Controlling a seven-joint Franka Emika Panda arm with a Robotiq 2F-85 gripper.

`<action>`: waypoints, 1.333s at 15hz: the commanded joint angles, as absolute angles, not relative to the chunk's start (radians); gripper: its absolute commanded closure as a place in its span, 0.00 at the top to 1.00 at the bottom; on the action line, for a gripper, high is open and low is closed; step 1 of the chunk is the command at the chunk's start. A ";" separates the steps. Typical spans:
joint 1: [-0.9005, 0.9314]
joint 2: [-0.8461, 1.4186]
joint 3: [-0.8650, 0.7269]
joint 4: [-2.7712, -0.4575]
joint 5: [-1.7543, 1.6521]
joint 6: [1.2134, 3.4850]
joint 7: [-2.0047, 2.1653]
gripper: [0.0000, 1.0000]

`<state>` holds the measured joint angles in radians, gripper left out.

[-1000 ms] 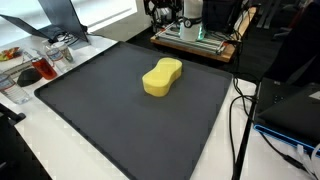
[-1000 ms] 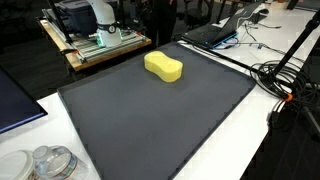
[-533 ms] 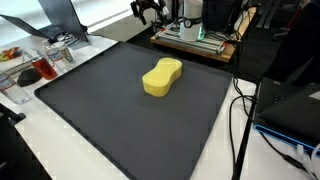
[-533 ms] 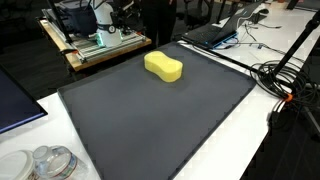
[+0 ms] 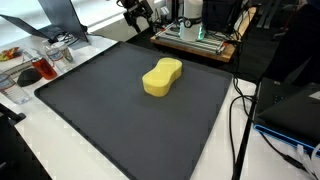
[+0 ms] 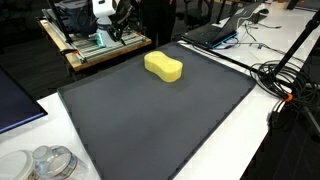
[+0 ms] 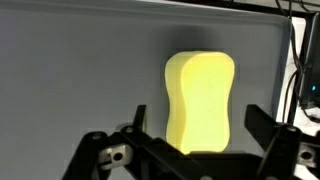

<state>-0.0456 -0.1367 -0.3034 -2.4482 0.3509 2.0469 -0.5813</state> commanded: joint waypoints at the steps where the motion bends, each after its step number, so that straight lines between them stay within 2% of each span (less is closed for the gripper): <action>1: -0.065 -0.007 -0.252 -2.321 0.405 2.037 -0.548 1.00; 4: -0.077 0.071 -0.214 -2.233 0.380 2.073 -0.511 1.00; 11: -0.113 0.261 -0.143 -1.966 0.269 1.974 -0.501 1.00; 20: -0.126 0.447 -0.026 -1.630 0.124 1.712 -0.718 1.00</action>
